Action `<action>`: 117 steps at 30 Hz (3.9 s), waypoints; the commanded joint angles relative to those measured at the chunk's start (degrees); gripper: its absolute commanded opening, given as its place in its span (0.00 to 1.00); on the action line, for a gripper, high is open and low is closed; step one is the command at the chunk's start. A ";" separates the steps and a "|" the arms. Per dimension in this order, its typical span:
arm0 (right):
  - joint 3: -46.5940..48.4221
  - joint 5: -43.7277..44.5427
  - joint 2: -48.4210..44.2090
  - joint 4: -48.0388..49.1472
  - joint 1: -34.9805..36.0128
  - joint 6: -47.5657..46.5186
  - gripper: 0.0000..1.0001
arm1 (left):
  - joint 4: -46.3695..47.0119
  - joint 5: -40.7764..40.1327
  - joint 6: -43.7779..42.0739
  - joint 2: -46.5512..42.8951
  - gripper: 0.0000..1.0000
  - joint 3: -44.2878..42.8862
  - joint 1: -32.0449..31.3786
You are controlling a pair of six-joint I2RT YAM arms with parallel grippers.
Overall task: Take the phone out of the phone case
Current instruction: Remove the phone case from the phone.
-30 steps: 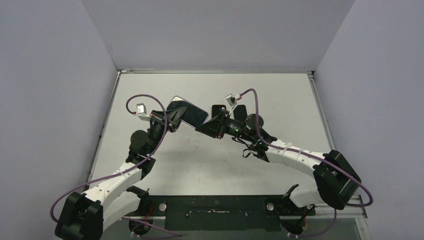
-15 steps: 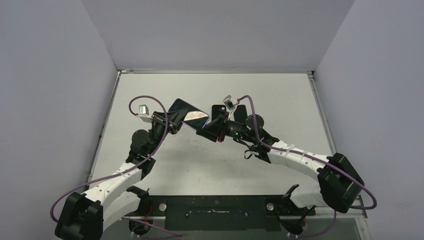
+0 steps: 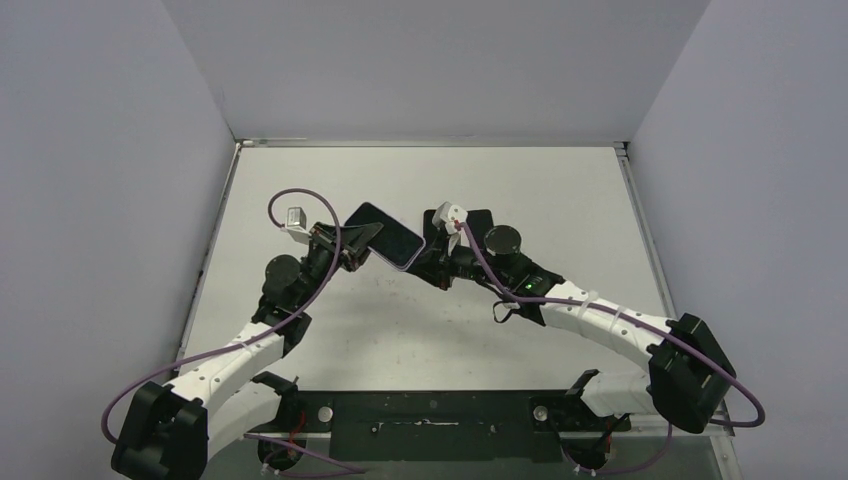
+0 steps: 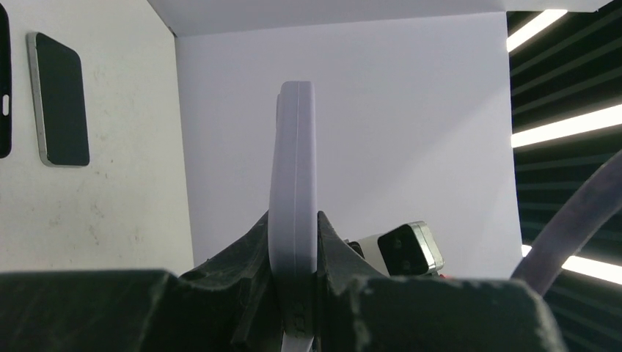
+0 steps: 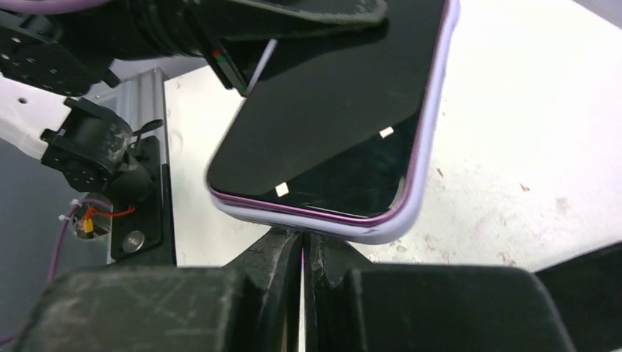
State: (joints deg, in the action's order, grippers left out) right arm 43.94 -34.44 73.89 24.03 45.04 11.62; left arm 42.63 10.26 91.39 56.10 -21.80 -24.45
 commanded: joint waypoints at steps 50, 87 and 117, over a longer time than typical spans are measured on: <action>12.91 -26.43 0.53 -17.41 -5.22 -11.62 0.45 | 9.91 54.16 -19.16 14.26 0.00 -21.14 10.56; 17.75 -12.53 4.60 -25.91 -3.92 -31.17 0.00 | 33.79 55.18 5.84 23.43 0.00 -19.40 1.53; 3.62 -6.28 -11.71 -11.00 -9.79 15.80 0.66 | 17.72 24.71 -11.50 19.43 0.00 -12.18 3.18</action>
State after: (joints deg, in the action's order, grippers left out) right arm 48.27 -43.46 65.65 3.81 35.51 16.34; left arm 52.36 42.22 76.60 75.50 -35.42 -20.58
